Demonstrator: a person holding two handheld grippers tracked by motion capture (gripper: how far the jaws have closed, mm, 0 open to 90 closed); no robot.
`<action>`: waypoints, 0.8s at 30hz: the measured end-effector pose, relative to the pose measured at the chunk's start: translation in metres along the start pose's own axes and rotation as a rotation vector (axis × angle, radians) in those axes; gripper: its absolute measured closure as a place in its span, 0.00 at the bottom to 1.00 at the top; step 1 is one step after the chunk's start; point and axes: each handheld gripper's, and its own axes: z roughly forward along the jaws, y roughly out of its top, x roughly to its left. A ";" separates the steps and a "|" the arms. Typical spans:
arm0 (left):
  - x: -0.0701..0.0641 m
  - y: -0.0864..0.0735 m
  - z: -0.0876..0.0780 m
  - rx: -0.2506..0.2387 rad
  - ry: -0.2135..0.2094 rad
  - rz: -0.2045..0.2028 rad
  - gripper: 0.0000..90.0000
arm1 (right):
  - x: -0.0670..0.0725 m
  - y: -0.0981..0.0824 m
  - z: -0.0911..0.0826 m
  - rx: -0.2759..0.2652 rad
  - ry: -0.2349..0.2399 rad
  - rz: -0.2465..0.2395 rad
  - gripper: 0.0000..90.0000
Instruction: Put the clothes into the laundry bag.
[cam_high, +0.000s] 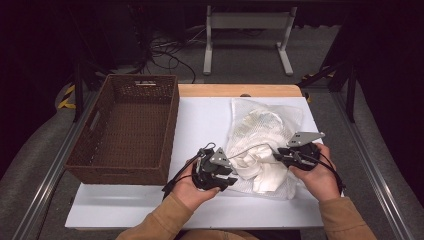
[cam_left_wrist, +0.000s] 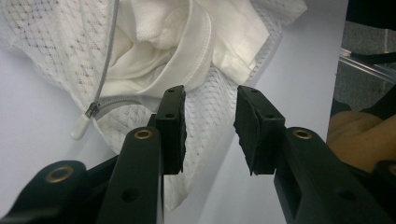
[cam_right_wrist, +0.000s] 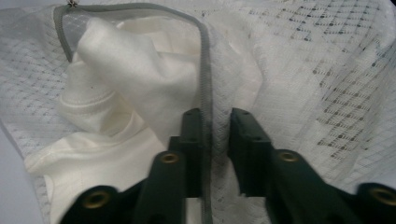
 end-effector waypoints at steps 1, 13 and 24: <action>0.000 0.001 0.001 -0.009 -0.002 -0.002 0.70 | 0.000 0.000 -0.001 -0.001 0.001 0.002 0.92; -0.012 0.021 0.024 0.014 -0.045 0.069 0.59 | 0.005 -0.005 -0.031 -0.060 0.042 0.020 0.98; -0.014 0.033 0.070 0.089 -0.037 0.125 0.41 | 0.006 -0.008 -0.037 -0.074 0.058 0.027 0.98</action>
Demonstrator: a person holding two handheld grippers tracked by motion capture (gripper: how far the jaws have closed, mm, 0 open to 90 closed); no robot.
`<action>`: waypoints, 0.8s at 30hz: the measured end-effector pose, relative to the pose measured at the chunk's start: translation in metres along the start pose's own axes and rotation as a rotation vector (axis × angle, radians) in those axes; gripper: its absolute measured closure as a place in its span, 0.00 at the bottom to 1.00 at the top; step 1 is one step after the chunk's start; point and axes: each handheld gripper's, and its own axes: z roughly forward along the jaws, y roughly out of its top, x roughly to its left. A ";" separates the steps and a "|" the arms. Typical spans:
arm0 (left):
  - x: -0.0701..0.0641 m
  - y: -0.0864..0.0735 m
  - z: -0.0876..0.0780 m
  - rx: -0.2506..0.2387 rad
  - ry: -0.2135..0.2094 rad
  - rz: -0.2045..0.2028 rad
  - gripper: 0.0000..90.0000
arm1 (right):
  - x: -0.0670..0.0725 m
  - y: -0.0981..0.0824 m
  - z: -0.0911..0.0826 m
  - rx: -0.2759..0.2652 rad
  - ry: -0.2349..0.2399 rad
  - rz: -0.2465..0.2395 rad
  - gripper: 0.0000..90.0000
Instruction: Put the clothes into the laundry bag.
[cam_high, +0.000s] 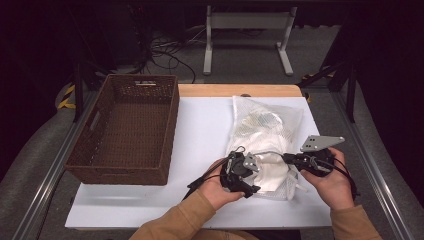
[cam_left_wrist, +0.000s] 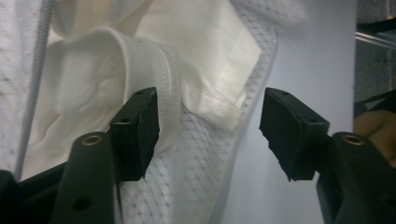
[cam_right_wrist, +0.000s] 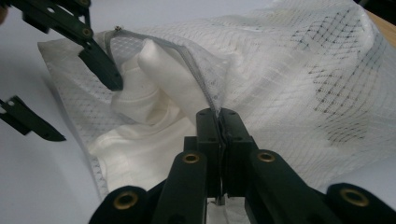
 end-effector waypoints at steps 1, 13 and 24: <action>0.000 0.000 0.000 0.000 0.000 0.000 0.41 | 0.000 0.000 0.000 0.000 0.000 0.000 0.98; 0.000 0.003 0.030 0.068 0.000 0.016 0.39 | 0.001 0.000 0.000 -0.004 0.007 0.000 0.98; 0.005 0.006 0.030 0.076 0.061 0.048 0.89 | 0.003 0.000 -0.001 -0.001 0.029 -0.003 0.98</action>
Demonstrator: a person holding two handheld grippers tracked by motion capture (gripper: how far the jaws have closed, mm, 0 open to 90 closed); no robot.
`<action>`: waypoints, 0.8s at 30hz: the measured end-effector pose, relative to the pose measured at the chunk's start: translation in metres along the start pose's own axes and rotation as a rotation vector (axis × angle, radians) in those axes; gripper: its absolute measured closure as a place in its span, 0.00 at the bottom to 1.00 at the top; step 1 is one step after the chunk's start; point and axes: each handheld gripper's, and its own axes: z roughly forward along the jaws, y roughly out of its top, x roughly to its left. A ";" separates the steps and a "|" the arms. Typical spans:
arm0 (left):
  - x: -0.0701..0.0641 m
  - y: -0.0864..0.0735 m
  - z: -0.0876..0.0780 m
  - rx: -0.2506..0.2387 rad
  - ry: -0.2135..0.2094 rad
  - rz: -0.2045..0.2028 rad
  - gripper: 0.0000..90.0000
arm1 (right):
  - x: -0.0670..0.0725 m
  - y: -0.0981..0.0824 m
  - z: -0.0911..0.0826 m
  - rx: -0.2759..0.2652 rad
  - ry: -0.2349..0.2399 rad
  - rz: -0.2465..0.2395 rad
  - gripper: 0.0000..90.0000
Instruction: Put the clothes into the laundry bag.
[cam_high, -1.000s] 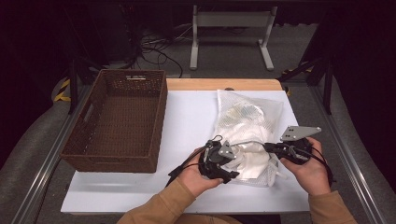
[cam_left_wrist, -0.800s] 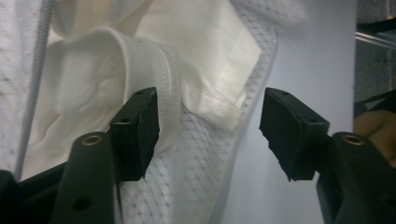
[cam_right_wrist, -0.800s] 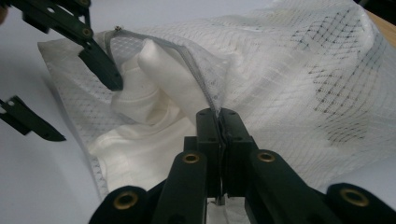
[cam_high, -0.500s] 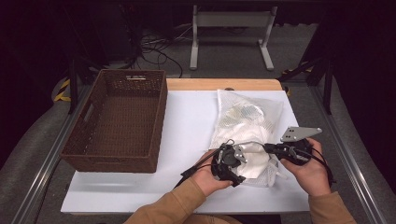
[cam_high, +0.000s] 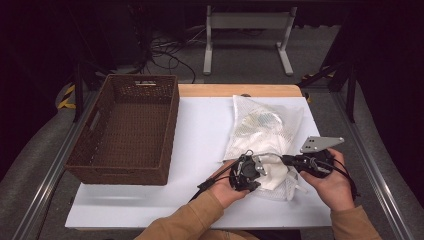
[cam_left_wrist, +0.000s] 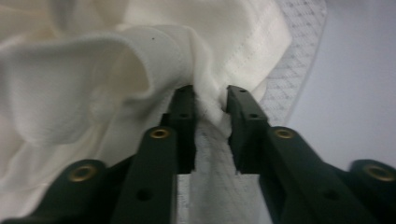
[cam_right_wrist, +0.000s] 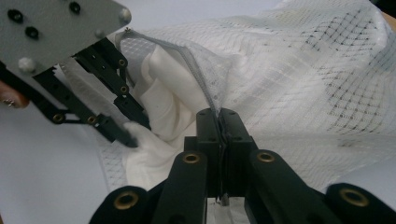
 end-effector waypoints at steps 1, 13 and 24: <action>0.001 0.001 -0.001 -0.014 0.005 -0.004 0.91 | 0.001 0.000 0.000 0.002 0.004 -0.001 0.98; 0.018 0.011 -0.012 -0.079 0.113 -0.022 0.94 | 0.004 -0.004 -0.005 0.019 0.037 0.001 0.98; 0.025 0.015 -0.007 -0.082 0.168 -0.029 0.94 | 0.009 -0.013 -0.011 0.051 0.056 0.000 0.99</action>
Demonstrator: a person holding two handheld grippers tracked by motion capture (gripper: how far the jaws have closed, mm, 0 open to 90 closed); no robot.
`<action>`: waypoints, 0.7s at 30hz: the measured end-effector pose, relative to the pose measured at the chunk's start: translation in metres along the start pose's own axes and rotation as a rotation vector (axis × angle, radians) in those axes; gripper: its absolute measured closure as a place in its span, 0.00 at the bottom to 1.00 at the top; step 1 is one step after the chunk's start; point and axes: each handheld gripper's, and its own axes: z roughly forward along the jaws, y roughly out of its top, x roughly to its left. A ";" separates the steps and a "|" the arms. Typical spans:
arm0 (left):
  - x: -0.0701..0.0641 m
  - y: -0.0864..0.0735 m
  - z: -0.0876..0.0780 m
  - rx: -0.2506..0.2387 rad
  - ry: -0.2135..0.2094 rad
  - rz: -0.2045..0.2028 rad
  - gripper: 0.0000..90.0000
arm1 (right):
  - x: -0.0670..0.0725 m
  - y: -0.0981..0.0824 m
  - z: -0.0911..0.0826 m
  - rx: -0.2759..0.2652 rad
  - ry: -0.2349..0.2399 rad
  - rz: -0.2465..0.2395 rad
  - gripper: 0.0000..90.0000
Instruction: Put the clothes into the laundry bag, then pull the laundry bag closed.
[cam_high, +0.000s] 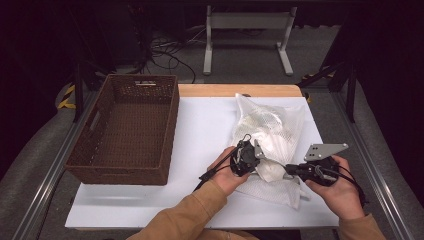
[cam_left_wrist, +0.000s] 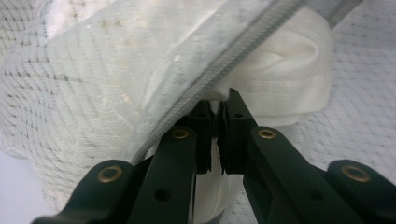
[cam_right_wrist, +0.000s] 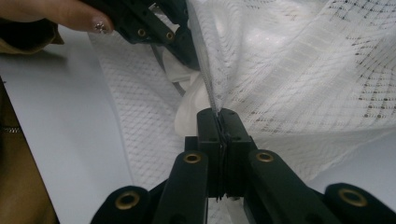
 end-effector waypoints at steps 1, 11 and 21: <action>0.000 0.000 0.001 0.001 0.002 0.005 0.94 | 0.001 -0.001 -0.001 0.004 0.002 0.000 0.99; 0.006 -0.001 0.007 0.010 0.015 -0.013 0.94 | 0.006 -0.010 -0.010 0.020 0.012 0.010 0.99; 0.002 -0.003 -0.002 0.010 -0.035 -0.006 0.91 | 0.005 -0.012 -0.009 0.007 0.013 0.011 0.99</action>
